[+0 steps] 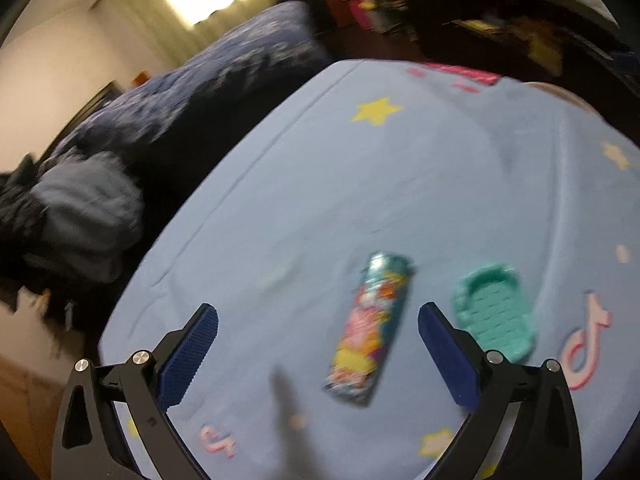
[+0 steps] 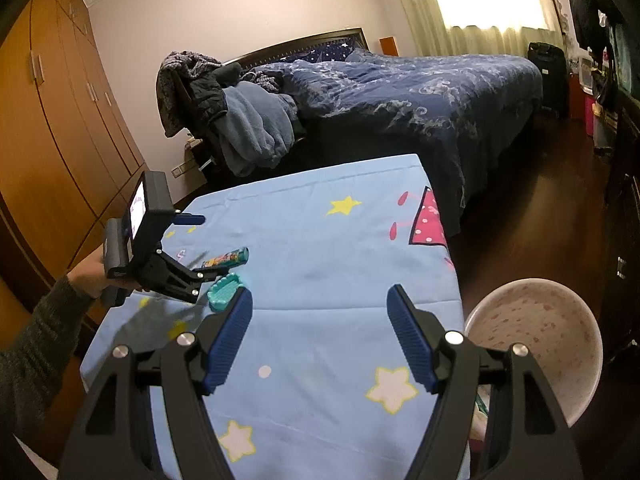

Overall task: Collect trash
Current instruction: 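Move both tools back toward the candy stick and teal comb, then grasp the candy stick with the left tool while the right tool grasps the teal comb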

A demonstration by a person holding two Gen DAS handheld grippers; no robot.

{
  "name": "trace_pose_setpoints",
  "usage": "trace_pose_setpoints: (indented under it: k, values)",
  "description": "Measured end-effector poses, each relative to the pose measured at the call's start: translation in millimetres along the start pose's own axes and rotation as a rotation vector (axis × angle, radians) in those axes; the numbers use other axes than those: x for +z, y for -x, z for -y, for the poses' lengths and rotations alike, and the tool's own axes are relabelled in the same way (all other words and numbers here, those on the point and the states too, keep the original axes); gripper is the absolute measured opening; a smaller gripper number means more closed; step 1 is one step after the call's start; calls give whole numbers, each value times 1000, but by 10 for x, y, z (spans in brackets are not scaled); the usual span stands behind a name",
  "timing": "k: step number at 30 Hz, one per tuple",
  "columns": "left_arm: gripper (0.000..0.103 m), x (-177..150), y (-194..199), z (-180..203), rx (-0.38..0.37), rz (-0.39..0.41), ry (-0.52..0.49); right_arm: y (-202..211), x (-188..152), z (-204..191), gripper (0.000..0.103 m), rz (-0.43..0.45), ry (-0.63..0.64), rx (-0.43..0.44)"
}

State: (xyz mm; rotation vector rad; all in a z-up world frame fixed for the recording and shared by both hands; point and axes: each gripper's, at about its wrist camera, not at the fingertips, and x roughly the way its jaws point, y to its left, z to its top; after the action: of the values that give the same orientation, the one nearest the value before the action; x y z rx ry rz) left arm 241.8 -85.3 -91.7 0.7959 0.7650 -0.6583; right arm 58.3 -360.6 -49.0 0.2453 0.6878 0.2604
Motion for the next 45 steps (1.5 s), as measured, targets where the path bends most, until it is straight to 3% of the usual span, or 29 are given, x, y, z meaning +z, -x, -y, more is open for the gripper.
trace_pose_setpoints:
  k: [8,13,17,24,32,40,43,45]
  values:
    - [100,65,-79,-56,-132,10,-43,-48,26,-33,71,-10,-1,10]
    - [100,85,-191,-231,-120,4,-43,-41,40,-59,71,-7,2,9]
    - [100,49,-270,-459,-47,-7,4,-36,68,-83,71,-5,6,8]
    - [99,-17,-167,-310,-181,27,-32,-97,107,-133,71,-11,8,28]
    - [99,-34,-171,-287,-209,9,49,-184,123,-190,71,-22,9,57]
    - [80,-74,-209,-371,-312,-15,166,-165,124,-193,71,-18,4,60]
    - [72,-88,-205,-399,-303,-17,209,-165,125,-200,71,-17,6,61]
    - [57,-95,-200,-454,-288,-21,245,-162,122,-202,71,-18,6,63]
